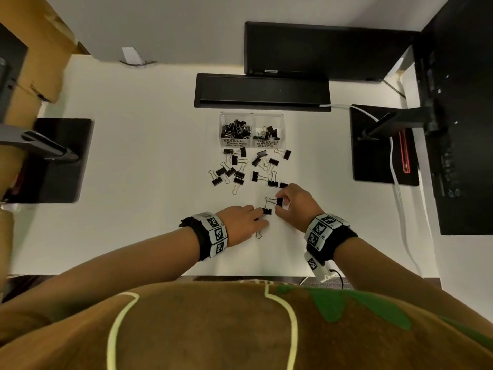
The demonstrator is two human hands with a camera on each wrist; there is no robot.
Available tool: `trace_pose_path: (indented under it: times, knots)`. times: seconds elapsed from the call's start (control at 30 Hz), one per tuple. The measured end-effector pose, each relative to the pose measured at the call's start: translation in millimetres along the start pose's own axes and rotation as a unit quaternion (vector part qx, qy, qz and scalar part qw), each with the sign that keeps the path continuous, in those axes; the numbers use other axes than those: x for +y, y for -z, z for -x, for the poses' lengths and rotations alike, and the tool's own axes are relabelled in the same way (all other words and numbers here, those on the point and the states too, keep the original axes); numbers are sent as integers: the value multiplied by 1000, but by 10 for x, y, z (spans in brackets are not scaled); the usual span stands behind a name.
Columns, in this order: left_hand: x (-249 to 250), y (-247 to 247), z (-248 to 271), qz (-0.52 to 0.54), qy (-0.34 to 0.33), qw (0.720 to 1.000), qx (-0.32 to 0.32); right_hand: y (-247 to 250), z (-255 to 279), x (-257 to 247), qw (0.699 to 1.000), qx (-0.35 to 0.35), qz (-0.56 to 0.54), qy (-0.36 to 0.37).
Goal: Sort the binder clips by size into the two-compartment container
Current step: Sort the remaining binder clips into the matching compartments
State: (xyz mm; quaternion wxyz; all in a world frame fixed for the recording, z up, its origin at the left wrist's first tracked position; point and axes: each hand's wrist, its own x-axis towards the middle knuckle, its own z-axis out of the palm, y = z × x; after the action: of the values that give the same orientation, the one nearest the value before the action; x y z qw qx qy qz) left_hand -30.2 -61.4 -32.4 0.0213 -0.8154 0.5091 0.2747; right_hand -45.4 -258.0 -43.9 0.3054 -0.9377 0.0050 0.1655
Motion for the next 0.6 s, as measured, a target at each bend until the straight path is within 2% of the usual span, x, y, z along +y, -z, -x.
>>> trace_pose_path:
  times: [0.1,0.23,0.6]
  knots:
    - [36,-4,-18,-19,9,999,-34,-80,-16,-95,999,-27,7,31]
    - [0,12,7,24,53,998,-34,-191,-27,-137,993,-95,56,30]
    - [-260,-74,-15,95,137,985,37,-128,-152,-140,997,-73,23,-3]
